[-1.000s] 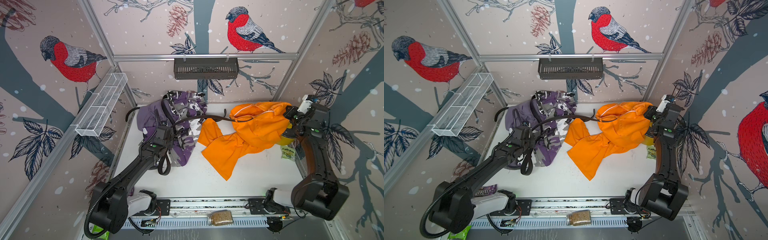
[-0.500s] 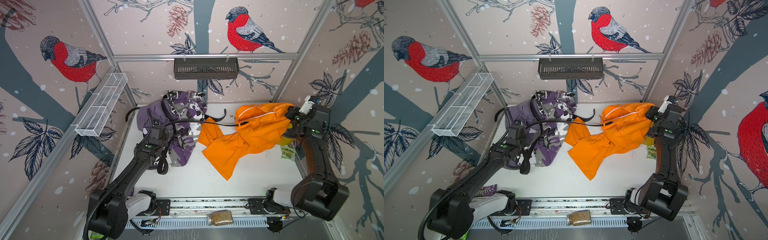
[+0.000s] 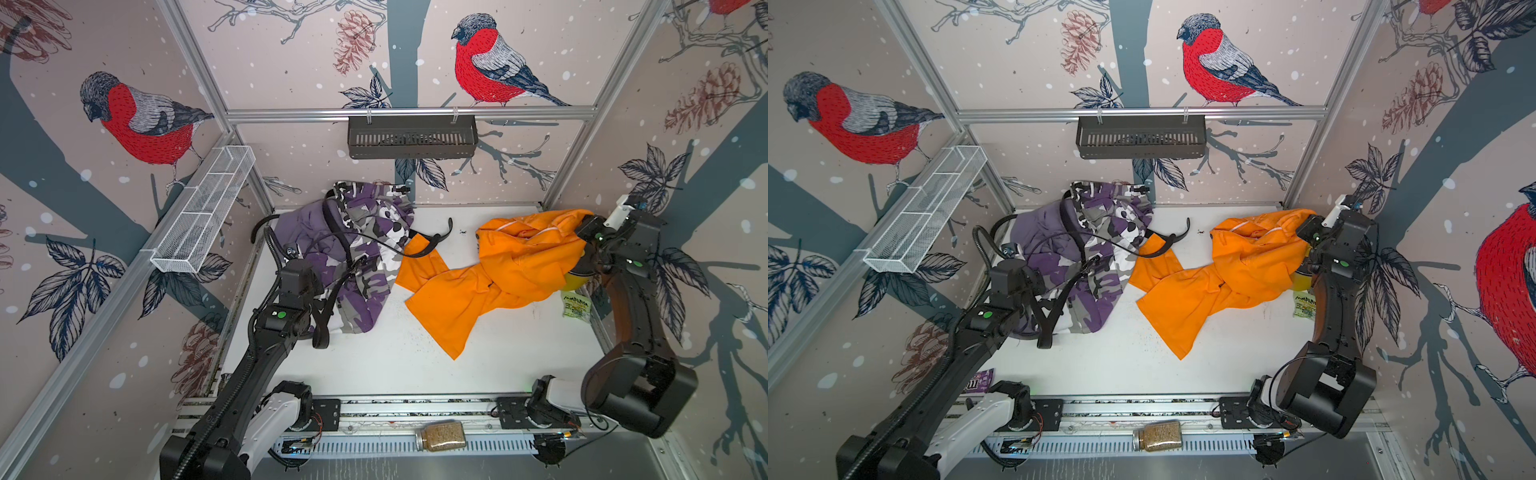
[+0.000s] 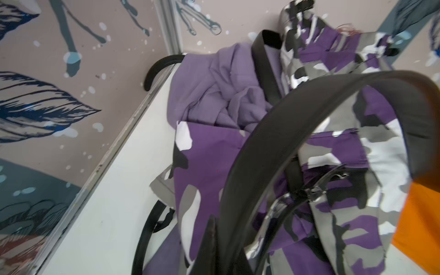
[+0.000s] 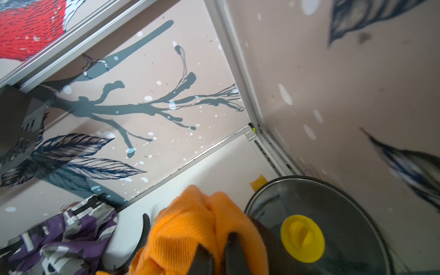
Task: Remove the belt from the trousers
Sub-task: Place the belt in the trousers.
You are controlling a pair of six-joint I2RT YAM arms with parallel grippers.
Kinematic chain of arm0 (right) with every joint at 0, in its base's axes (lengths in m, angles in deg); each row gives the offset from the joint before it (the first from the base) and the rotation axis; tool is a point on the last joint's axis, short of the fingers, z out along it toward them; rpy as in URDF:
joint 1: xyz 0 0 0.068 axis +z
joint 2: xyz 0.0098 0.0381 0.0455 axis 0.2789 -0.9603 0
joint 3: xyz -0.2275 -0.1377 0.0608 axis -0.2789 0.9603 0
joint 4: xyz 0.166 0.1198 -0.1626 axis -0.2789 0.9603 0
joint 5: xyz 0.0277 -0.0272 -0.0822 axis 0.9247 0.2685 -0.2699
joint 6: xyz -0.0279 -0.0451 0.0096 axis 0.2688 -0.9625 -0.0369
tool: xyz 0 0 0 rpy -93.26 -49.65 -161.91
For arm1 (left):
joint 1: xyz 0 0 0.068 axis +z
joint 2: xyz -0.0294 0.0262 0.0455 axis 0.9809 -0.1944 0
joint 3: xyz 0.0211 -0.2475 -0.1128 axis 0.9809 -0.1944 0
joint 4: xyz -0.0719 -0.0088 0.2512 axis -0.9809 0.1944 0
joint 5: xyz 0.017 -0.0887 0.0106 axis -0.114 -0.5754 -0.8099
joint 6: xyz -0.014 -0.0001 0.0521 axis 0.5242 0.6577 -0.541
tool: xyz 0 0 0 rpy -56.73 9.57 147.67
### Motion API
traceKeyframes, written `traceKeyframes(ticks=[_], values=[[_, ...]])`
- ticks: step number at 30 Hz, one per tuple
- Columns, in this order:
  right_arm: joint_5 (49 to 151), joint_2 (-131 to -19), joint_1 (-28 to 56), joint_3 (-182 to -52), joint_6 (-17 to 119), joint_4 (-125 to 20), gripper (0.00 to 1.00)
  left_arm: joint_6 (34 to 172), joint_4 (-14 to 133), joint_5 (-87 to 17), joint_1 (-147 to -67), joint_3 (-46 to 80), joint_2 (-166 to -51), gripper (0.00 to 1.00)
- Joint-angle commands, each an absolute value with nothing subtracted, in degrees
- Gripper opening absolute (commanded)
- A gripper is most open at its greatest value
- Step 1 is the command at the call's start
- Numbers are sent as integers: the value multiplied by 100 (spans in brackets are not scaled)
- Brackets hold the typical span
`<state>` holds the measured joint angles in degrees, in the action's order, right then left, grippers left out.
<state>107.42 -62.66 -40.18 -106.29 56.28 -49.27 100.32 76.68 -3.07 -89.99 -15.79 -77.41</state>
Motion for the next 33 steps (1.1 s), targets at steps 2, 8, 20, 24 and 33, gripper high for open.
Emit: traceKeyframes(ticks=[2,8,20,24,33], values=[[11105,-6347,-3382,-10864,5471,-5276,0,9704,7025,-974,-9276,-1053,-7833,0],[11389,-6695,-2103,-11055,5574,-5080,0,8974,7128,-752,-10479,593,-8459,0],[11198,-7763,-682,-10502,5535,-5008,61,7954,6934,-1312,-12122,3890,-10079,0],[10766,-7440,-672,-10294,5567,-5044,80,7880,6809,-1796,-12265,5125,-10924,0],[10921,-6517,-1163,-9611,5521,-4939,86,7821,6759,-2537,-12809,8378,-12914,0]])
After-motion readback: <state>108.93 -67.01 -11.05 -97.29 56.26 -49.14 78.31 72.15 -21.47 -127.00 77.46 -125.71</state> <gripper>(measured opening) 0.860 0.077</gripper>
